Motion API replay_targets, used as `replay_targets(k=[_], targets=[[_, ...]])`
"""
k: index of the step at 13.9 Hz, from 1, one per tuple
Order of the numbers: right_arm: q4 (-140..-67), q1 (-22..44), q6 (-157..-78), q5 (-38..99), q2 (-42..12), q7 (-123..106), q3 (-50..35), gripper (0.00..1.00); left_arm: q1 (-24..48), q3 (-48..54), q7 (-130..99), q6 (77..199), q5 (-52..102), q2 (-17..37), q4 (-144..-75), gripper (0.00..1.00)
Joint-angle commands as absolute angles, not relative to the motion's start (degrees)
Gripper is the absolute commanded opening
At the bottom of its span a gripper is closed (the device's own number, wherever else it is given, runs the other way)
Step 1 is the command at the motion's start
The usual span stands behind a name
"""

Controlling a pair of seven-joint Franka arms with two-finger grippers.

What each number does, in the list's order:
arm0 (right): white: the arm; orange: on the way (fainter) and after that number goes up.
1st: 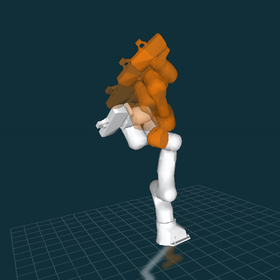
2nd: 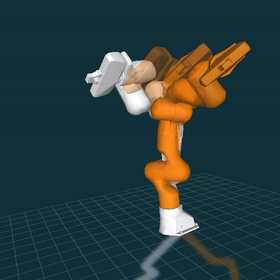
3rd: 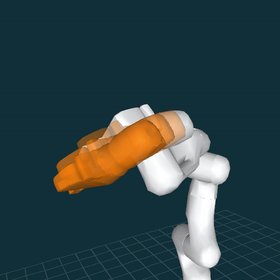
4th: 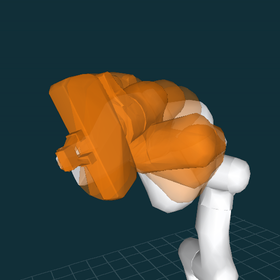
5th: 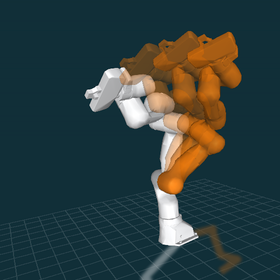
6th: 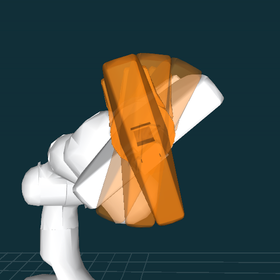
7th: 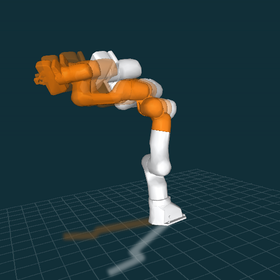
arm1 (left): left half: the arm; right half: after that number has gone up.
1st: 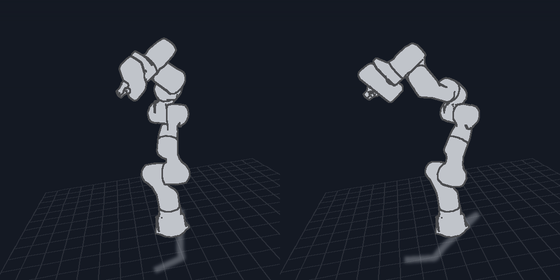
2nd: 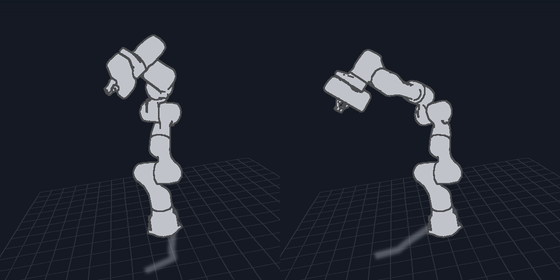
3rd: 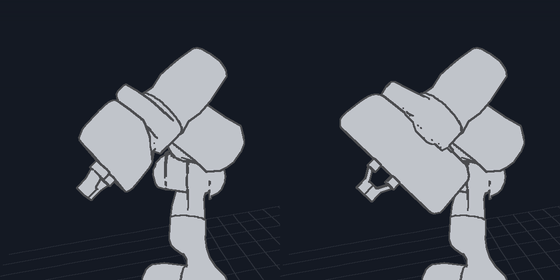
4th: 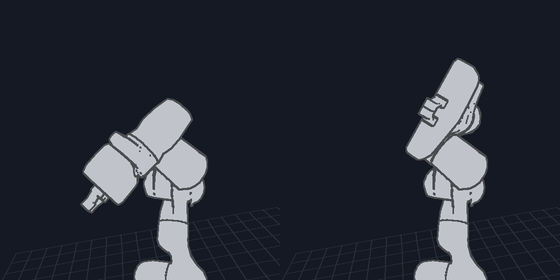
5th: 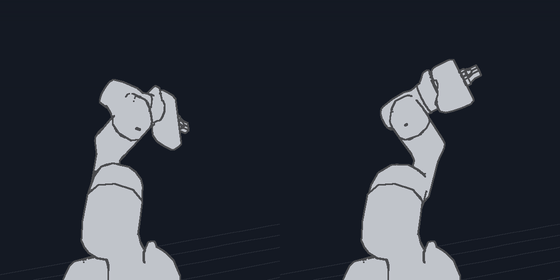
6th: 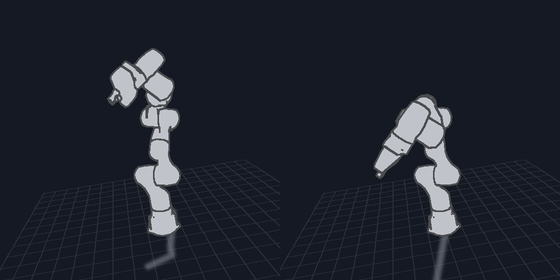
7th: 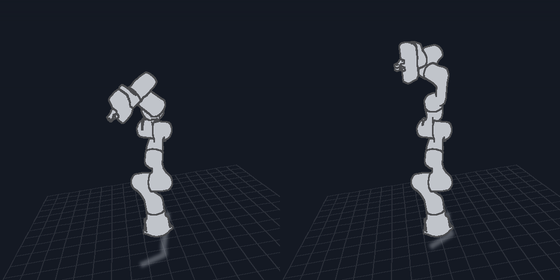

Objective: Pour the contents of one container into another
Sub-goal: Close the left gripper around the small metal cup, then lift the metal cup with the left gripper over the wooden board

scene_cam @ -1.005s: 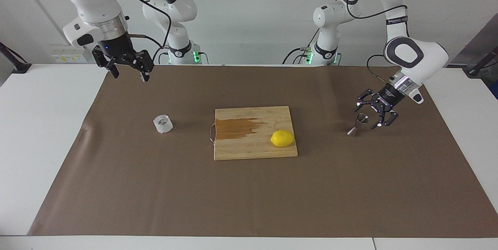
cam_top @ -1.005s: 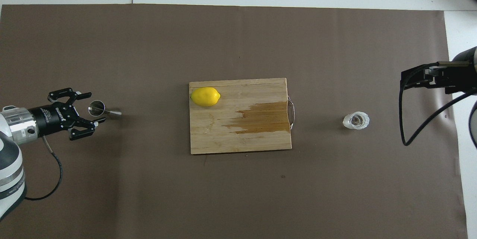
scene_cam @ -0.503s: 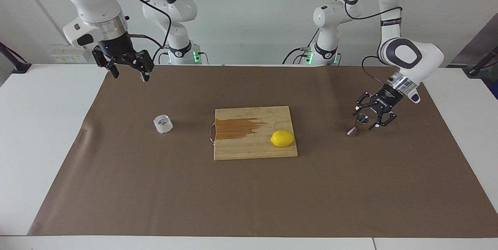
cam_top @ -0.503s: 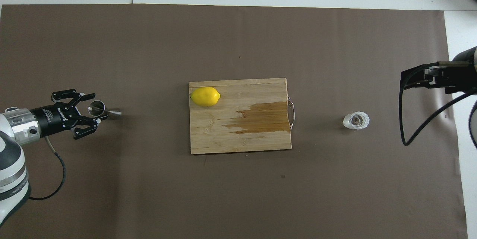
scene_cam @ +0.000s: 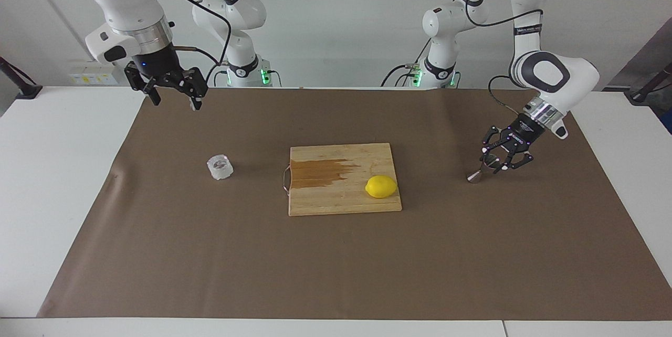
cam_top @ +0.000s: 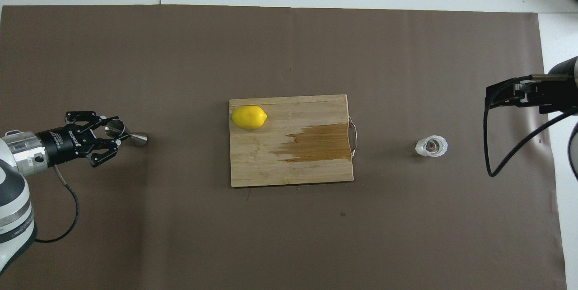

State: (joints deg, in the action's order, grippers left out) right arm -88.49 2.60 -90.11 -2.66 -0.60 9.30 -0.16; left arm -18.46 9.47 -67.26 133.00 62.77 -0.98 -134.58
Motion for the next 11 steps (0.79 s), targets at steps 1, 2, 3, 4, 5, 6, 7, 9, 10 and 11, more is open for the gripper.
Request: replay_targets(k=[1,2,3,4,5,6,7,9,10,11], targets=[[-88.3,2.0,-89.3,-1.2,-0.2,9.1,-0.3,1.00,-18.2,9.7,-67.9,133.4,63.9,-1.1,-133.9,0.00],[-88.3,2.0,-89.3,-1.2,-0.3,9.1,-0.3,1.00,-17.8,9.8,-68.2,133.3,63.8,-0.2,-132.8,0.00],[-88.4,2.0,-89.3,-1.2,-0.3,9.1,-0.3,1.00,-17.3,9.7,-68.3,133.1,63.8,0.0,-131.6,0.00],[-88.3,2.0,-89.3,-1.2,-0.2,9.1,-0.3,1.00,-16.8,9.7,-68.9,132.8,63.7,0.1,-130.2,0.00],[-88.4,2.0,-89.3,-1.2,-0.3,9.1,-0.3,1.00,-16.1,9.8,-71.0,132.4,63.4,0.1,-128.6,0.00],[-88.4,2.0,-89.3,-1.2,-0.2,9.1,-0.3,1.00,-14.6,9.8,-73.0,132.1,63.0,0.0,-126.8,0.00],[-88.4,2.0,-89.3,-1.2,-0.2,9.1,-0.3,1.00,-12.9,9.8,-74.0,132.2,62.8,-0.2,-126.0,0.00],[-88.4,2.0,-89.3,-1.2,-0.2,9.1,-0.3,1.00,-9.9,10.3,-77.3,132.2,62.8,-0.4,-123.6,0.00],[-88.4,2.0,-89.3,-1.2,-0.2,9.1,-0.3,1.00,-7.4,10.3,-80.0,132.4,62.4,-0.4,-122.2,0.00],[-88.4,2.0,-89.3,-1.2,-0.2,9.1,-0.3,1.00,-4.9,10.4,-83.1,133.1,62.2,-0.3,-121.2,0.00]])
